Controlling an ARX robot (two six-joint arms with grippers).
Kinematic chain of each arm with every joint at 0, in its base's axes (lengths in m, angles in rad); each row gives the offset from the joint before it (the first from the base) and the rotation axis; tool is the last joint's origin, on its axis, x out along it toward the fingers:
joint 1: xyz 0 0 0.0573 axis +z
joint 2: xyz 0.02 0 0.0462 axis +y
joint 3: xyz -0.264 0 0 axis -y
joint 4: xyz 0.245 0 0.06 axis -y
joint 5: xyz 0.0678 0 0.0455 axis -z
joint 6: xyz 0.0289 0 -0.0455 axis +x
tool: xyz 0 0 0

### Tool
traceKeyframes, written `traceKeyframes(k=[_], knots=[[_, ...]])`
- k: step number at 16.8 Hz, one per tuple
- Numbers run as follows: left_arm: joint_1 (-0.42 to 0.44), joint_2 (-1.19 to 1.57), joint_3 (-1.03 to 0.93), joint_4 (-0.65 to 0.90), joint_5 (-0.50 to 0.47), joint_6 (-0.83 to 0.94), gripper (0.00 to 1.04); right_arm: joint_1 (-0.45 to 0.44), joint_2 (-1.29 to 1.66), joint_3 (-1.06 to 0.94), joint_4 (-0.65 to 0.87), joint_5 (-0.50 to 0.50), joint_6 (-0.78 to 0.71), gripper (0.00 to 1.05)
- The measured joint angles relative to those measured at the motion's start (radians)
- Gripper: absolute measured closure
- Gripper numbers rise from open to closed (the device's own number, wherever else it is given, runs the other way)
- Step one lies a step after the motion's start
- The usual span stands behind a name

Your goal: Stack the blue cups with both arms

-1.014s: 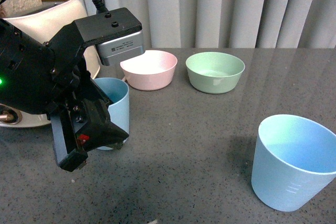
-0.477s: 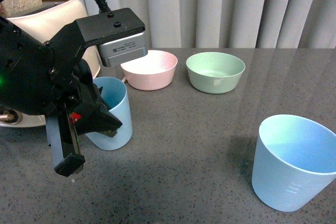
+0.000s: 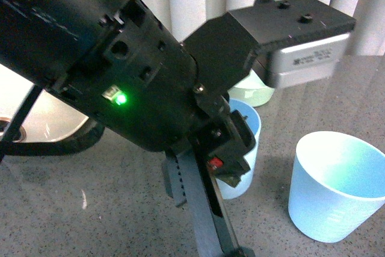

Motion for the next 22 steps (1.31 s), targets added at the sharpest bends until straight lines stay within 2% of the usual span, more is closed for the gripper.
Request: traceKeyframes(k=[4, 13, 14, 15, 21, 22], knots=[[-0.045, 0.036, 0.0, 0.002, -0.006, -0.002, 1.03, 0.0, 0.0, 0.0, 0.0, 0.0, 0.0, 0.07], [-0.057, 0.045, 0.013, -0.017, -0.041, 0.045, 1.02, 0.0, 0.0, 0.0, 0.0, 0.0, 0.0, 0.07], [-0.051, 0.05, 0.019, -0.026, -0.046, 0.046, 0.78, 0.0, 0.0, 0.0, 0.0, 0.0, 0.0, 0.07], [-0.05, 0.055, 0.033, -0.027, -0.046, 0.044, 0.67, 0.0, 0.0, 0.0, 0.0, 0.0, 0.0, 0.07], [-0.019, 0.036, 0.078, -0.044, 0.015, -0.01, 0.11, 0.0, 0.0, 0.0, 0.0, 0.0, 0.0, 0.07], [-0.011, 0.025, 0.082, -0.048, 0.035, -0.019, 0.05, 0.0, 0.0, 0.0, 0.0, 0.0, 0.0, 0.07]])
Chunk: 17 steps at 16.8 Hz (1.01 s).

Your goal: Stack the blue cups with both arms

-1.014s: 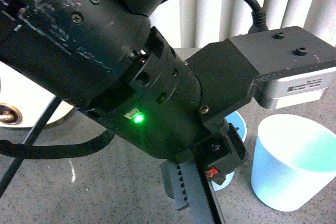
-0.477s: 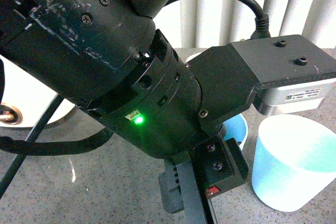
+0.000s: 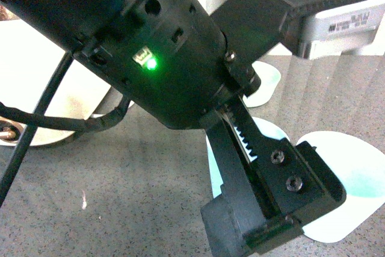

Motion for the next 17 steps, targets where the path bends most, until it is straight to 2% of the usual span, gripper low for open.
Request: traceKeyframes(k=[1, 5, 7, 9, 13, 14, 16, 17], knots=[[0.01, -0.021, 0.001, -0.002, 0.02, -0.015, 0.08, 0.0, 0.0, 0.0, 0.0, 0.0, 0.0, 0.07], [0.059, -0.09, 0.001, -0.006, 0.077, -0.045, 0.07, 0.0, 0.0, 0.0, 0.0, 0.0, 0.0, 0.07], [0.097, -0.138, 0.001, 0.096, 0.124, -0.115, 0.07, 0.0, 0.0, 0.0, 0.0, 0.0, 0.0, 0.07], [0.154, -0.196, 0.002, 0.25, 0.117, -0.246, 0.07, 0.0, 0.0, 0.0, 0.0, 0.0, 0.0, 0.07], [0.286, -0.335, -0.042, 0.395, 0.052, -0.452, 0.07, 0.0, 0.0, 0.0, 0.0, 0.0, 0.0, 0.07], [0.298, -0.388, -0.078, 0.449, 0.005, -0.478, 0.08, 0.0, 0.0, 0.0, 0.0, 0.0, 0.0, 0.07], [0.288, -0.461, -0.154, 0.581, -0.195, -0.527, 0.17, 0.0, 0.0, 0.0, 0.0, 0.0, 0.0, 0.07], [0.298, -0.498, -0.188, 0.613, -0.245, -0.547, 0.21, 0.0, 0.0, 0.0, 0.0, 0.0, 0.0, 0.07]])
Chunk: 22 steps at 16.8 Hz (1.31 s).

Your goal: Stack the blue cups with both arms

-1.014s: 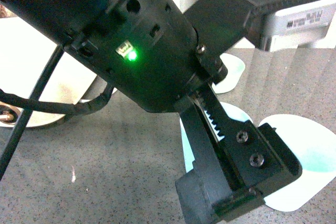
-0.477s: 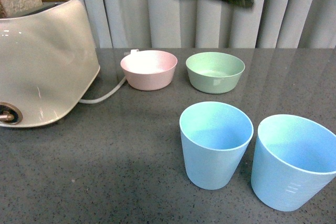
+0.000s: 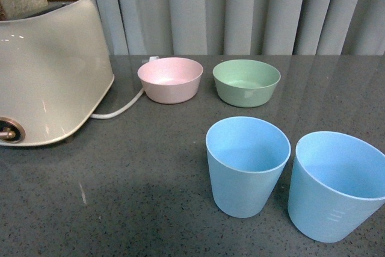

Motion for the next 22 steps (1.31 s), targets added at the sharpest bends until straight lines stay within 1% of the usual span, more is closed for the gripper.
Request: traceKeyframes(k=[2, 3, 4, 6, 7, 10, 11, 12, 16, 22], knots=[[0.047, -0.154, -0.168, 0.09, -0.246, -0.068, 0.37, 0.0, 0.0, 0.0, -0.001, 0.0, 0.0, 0.07], [0.089, -0.217, -0.261, 0.137, -0.319, -0.092, 0.48, 0.0, 0.0, 0.0, 0.0, 0.0, 0.0, 0.07], [0.132, -0.298, -0.481, 0.205, -0.278, -0.113, 0.77, 0.0, 0.0, 0.0, 0.0, 0.0, 0.0, 0.07], [0.164, -0.365, -0.604, 0.251, -0.238, -0.115, 1.0, 0.0, 0.0, 0.0, 0.0, 0.0, 0.0, 0.07], [0.183, -0.412, -0.648, 0.275, -0.227, -0.118, 1.03, 0.0, 0.0, 0.0, 0.0, 0.0, 0.0, 0.07], [0.218, -0.489, -0.764, 0.285, -0.19, -0.118, 1.04, 0.0, 0.0, 0.0, 0.0, 0.0, 0.0, 0.07], [0.267, -0.524, -0.796, 0.284, -0.12, -0.118, 1.04, 0.0, 0.0, 0.0, 0.0, 0.0, 0.0, 0.07], [0.307, -0.552, -0.815, 0.283, -0.111, -0.119, 1.04, 0.0, 0.0, 0.0, 0.0, 0.0, 0.0, 0.07], [0.304, -0.684, -0.904, 0.239, -0.1, -0.119, 1.04, 0.0, 0.0, 0.0, 0.0, 0.0, 0.0, 0.07], [0.304, -0.792, -0.946, 0.172, -0.1, -0.119, 1.04, 0.0, 0.0, 0.0, 0.0, 0.0, 0.0, 0.07]])
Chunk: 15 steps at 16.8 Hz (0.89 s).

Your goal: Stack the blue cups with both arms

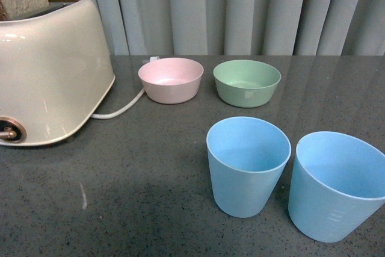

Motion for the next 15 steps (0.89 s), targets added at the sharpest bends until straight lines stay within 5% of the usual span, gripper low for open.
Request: traceKeyframes(k=[15], knots=[[0.0, -0.215, -0.037, -0.164, 0.0, 0.0, 1.04, 0.0, 0.0, 0.0, 0.0, 0.0, 0.0, 0.07]])
